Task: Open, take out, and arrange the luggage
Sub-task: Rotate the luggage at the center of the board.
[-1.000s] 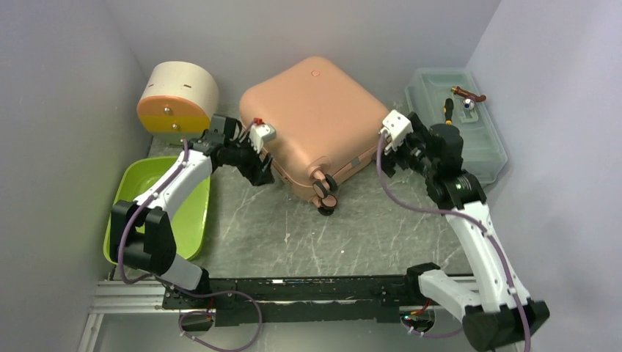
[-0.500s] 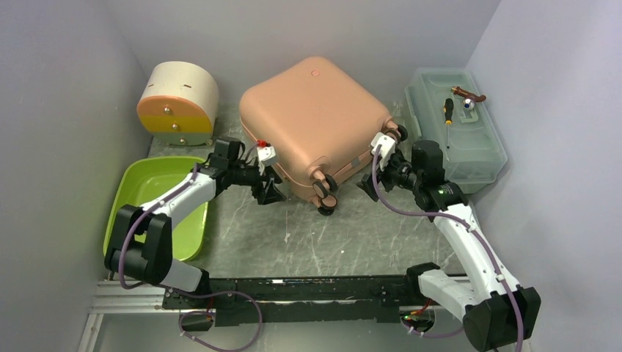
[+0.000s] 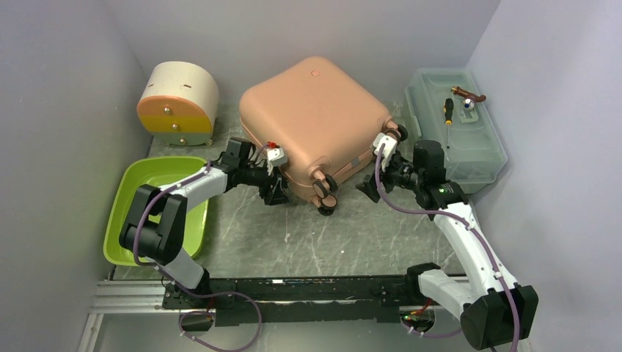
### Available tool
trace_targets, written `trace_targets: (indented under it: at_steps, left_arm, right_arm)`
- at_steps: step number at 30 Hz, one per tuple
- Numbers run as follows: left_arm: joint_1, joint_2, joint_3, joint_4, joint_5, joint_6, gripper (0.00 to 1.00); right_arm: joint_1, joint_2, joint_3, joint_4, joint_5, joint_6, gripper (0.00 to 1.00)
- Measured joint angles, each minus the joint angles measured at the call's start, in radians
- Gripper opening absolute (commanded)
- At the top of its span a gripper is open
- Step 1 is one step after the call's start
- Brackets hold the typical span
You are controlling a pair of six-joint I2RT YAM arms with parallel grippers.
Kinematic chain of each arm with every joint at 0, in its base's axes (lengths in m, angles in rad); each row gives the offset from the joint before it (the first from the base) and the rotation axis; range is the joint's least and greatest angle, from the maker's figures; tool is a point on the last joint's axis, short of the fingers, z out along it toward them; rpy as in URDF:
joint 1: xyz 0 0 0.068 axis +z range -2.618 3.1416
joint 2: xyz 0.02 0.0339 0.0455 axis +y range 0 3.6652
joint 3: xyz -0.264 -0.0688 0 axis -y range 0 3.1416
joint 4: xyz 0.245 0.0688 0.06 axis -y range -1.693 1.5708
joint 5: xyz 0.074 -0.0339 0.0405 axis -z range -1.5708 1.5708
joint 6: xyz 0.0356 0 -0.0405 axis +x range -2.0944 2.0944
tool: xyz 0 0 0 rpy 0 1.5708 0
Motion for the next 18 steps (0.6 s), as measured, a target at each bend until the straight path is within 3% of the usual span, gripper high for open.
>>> trace_targets:
  at_steps: [18]
  left_arm:
    - [0.006,0.002,0.0,0.042,0.066,-0.101,0.71]
  right_arm:
    - [-0.007,0.008,0.0,-0.002,-0.036,-0.008,1.0]
